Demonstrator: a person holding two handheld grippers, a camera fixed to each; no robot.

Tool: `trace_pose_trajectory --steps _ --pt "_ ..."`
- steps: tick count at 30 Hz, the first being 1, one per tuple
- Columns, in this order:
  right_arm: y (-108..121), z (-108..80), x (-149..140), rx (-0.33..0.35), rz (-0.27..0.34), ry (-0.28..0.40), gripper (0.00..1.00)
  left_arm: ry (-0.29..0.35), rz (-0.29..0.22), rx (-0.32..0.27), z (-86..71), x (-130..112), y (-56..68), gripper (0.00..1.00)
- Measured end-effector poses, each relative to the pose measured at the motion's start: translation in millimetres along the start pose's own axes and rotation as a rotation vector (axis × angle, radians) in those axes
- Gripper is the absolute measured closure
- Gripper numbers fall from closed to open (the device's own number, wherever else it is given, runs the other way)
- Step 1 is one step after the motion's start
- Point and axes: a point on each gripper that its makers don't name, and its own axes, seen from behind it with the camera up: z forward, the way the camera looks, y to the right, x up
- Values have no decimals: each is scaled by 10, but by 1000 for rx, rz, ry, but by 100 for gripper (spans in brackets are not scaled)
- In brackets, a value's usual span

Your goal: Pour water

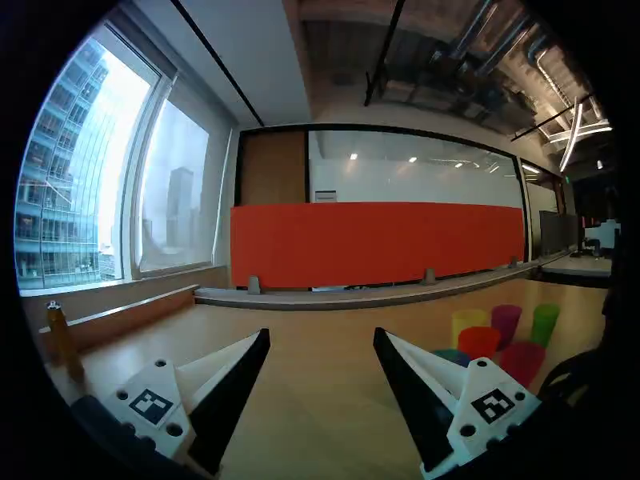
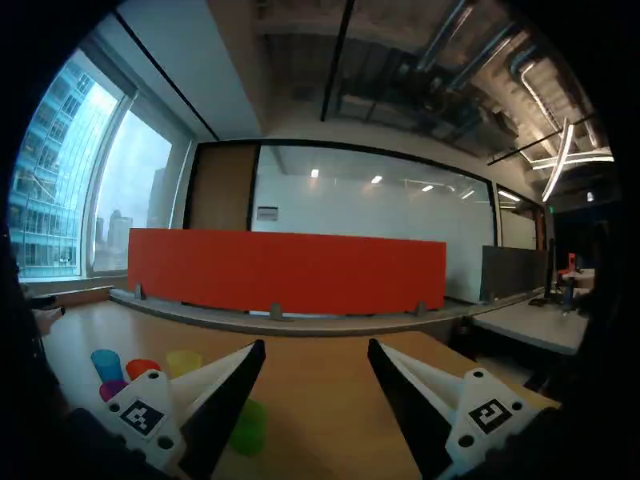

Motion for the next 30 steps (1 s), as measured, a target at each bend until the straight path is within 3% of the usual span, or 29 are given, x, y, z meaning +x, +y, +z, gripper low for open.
trace_pose_trajectory --steps 9,30 --pt "-19 23 52 0 9 2 0 -25 -18 5 24 -149 -71 4" --pt "-19 7 35 0 13 3 0 -49 -16 -6 70 -216 -43 4"
